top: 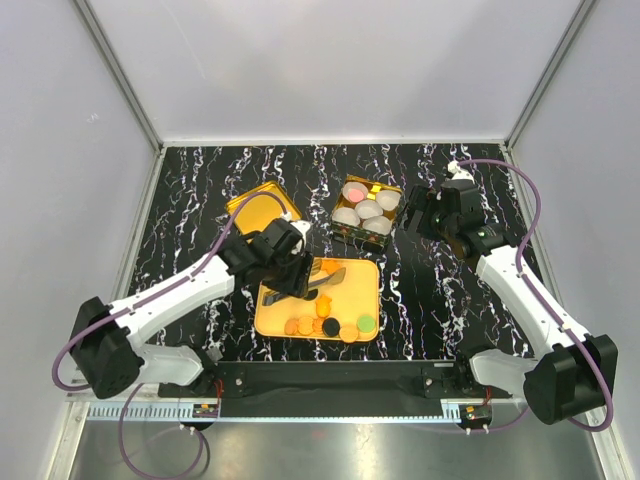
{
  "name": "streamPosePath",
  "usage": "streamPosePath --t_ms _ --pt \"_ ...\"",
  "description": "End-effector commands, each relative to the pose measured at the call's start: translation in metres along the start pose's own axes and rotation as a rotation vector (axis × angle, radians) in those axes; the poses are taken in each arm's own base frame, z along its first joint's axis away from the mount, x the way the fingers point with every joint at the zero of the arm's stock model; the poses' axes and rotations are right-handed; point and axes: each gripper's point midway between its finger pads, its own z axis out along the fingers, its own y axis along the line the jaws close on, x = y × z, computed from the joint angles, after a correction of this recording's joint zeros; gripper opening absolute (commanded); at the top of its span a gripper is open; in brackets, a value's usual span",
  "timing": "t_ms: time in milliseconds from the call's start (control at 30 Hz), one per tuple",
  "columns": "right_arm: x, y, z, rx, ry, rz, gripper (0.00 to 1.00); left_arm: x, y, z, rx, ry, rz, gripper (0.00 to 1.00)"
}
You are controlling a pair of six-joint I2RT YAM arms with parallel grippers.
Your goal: Pack the cookies
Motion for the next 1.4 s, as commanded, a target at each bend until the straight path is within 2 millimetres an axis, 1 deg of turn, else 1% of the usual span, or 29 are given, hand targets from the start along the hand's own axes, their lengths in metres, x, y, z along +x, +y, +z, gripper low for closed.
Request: streamPosePath --t_ms 0,233,333,367,567,700,1000,1367 --pt "-0.012 0.006 -0.005 -0.022 -0.05 -0.011 1.0 -0.023 -0.009 -0.001 0.022 -0.054 0.019 0.58" --pt "-0.011 0.006 -0.005 -0.021 -0.05 -0.015 1.0 -0.023 -0.009 0.004 0.007 -0.032 0.045 0.58" --pt "-0.012 0.007 -0.005 -0.023 -0.051 -0.015 1.0 -0.022 -0.01 0.004 0.008 -0.026 0.055 0.58" --pt "-0.011 0.006 -0.005 -0.022 -0.048 -0.015 1.0 -0.023 -0.005 0.004 -0.023 -0.035 0.055 0.58" --pt "-0.012 0.008 -0.004 -0.03 -0.049 -0.012 1.0 -0.018 -0.002 0.004 -0.065 -0.017 0.094 0.58" --pt "-0.012 0.008 -0.004 -0.031 -0.048 -0.012 0.99 -0.015 -0.004 0.006 -0.091 -0.007 0.121 0.58" --pt "-0.013 0.008 -0.007 -0.033 -0.055 -0.013 1.0 -0.018 -0.007 0.007 -0.12 -0.008 0.143 0.57" --pt "-0.012 0.008 -0.008 -0.037 -0.055 -0.012 1.0 -0.017 -0.007 0.013 -0.144 -0.005 0.15 0.57"
